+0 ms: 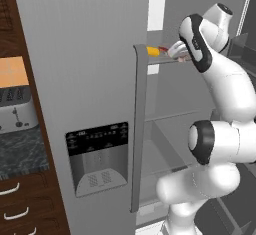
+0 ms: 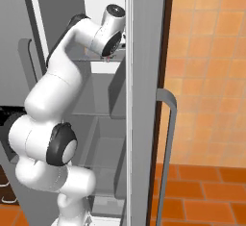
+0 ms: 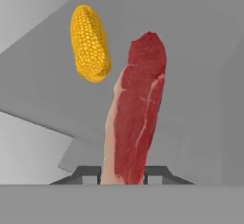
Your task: Place one corn and one steak in each tupperware on the nearby counter, to pack two identical lunches.
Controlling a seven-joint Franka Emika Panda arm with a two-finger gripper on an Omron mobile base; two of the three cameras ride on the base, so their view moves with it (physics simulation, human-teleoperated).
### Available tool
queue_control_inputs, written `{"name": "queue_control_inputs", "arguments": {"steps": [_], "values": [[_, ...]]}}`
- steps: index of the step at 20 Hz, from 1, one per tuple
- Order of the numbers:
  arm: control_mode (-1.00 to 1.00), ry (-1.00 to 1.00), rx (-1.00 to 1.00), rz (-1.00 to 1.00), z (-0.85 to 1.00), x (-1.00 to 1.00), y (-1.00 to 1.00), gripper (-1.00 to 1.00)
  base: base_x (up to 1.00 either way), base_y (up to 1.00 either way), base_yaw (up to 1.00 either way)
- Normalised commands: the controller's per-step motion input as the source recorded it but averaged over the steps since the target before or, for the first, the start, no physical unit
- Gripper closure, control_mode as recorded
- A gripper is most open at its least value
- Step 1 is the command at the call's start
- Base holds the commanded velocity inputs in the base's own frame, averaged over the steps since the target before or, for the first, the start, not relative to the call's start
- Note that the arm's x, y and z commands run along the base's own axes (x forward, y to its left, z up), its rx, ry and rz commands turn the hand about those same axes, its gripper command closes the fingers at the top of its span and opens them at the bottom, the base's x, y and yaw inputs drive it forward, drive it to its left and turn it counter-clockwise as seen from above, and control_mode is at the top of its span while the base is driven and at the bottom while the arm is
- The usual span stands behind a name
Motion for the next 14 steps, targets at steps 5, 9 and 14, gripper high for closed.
{"name": "queue_control_inputs", "arguments": {"steps": [5, 9, 14], "values": [[-1.00, -0.02, -0.03, -0.05, 0.05, -1.00, -0.01, 1.00, 0.00, 0.00, 0.00], [-1.00, 0.08, -0.11, -0.07, -0.21, -1.00, 0.00, 1.00, 0.00, 0.00, 0.00], [-1.00, 0.18, -0.14, -0.05, -0.68, -1.00, 0.00, 1.00, 0.00, 0.00, 0.00]]}}
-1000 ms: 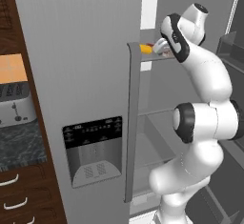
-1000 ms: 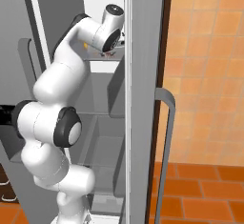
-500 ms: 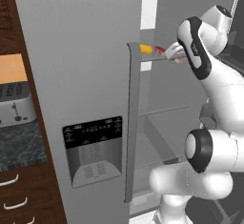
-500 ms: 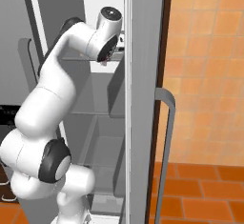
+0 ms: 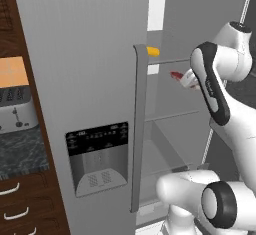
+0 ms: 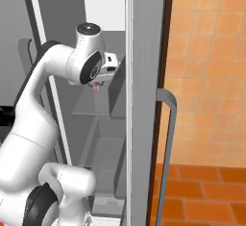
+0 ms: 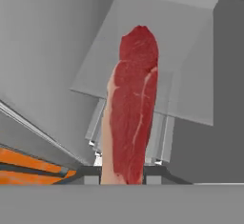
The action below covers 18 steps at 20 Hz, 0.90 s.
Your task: Place one corn and one steak in each tupperware on the nearby counter, to pack two identical lunches.
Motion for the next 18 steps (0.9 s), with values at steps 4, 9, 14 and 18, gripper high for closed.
{"name": "queue_control_inputs", "arguments": {"steps": [4, 9, 14, 18], "values": [[-1.00, 0.34, -0.02, 0.00, -0.76, -0.97, 0.01, 1.00, 0.00, 0.00, 0.00], [-1.00, 0.29, 0.00, -0.01, -0.63, -1.00, 0.00, 1.00, 0.00, 0.00, 0.00], [-1.00, 0.07, 0.00, -0.01, -0.18, -0.81, 0.00, 1.00, 0.00, 0.00, 0.00], [1.00, 0.00, 0.00, -0.01, 0.00, -0.66, 0.00, 1.00, -0.25, 0.07, -0.01]]}}
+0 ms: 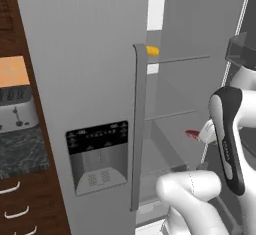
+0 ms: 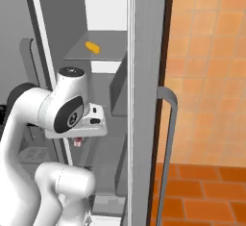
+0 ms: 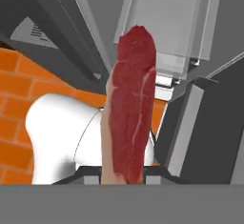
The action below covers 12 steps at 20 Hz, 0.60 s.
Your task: Place one corn and one steak in each tupperware on the nearby counter, to pack two identical lunches.
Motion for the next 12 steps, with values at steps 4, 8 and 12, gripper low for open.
{"name": "queue_control_inputs", "arguments": {"steps": [4, 8, 12], "values": [[1.00, 0.00, 0.00, 0.00, 0.00, 0.00, 0.00, 1.00, -0.86, 0.71, -0.03], [1.00, 0.00, 0.00, 0.00, 0.00, 0.00, 0.00, 1.00, -0.49, 1.00, 0.00], [1.00, 0.00, 0.00, 0.00, 0.00, 0.00, 0.00, 1.00, -0.28, 1.00, 0.00]]}}
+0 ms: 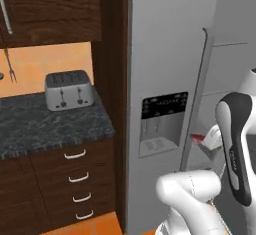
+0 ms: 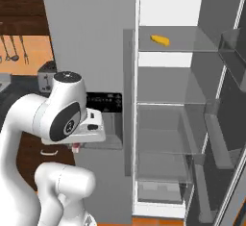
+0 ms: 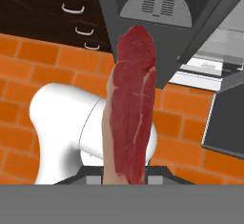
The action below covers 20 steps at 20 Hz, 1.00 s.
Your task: Place one corn and one steak in each tupperware on the nearby counter, to pack two identical lunches.
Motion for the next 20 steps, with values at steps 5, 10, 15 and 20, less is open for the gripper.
{"name": "queue_control_inputs", "arguments": {"steps": [5, 10, 15, 20], "values": [[1.00, 0.00, 0.00, 0.00, 0.00, 0.00, 0.00, 1.00, -0.28, 1.00, 0.00], [1.00, 0.00, 0.00, 0.00, 0.00, 0.00, 0.00, 1.00, -0.23, 1.00, 0.01], [1.00, 0.00, 0.00, 0.00, 0.00, 0.00, 0.00, 1.00, -0.18, 1.00, 0.00], [1.00, 0.00, 0.00, 0.00, 0.00, 0.00, 0.00, 1.00, -0.01, 1.00, 0.04]]}}
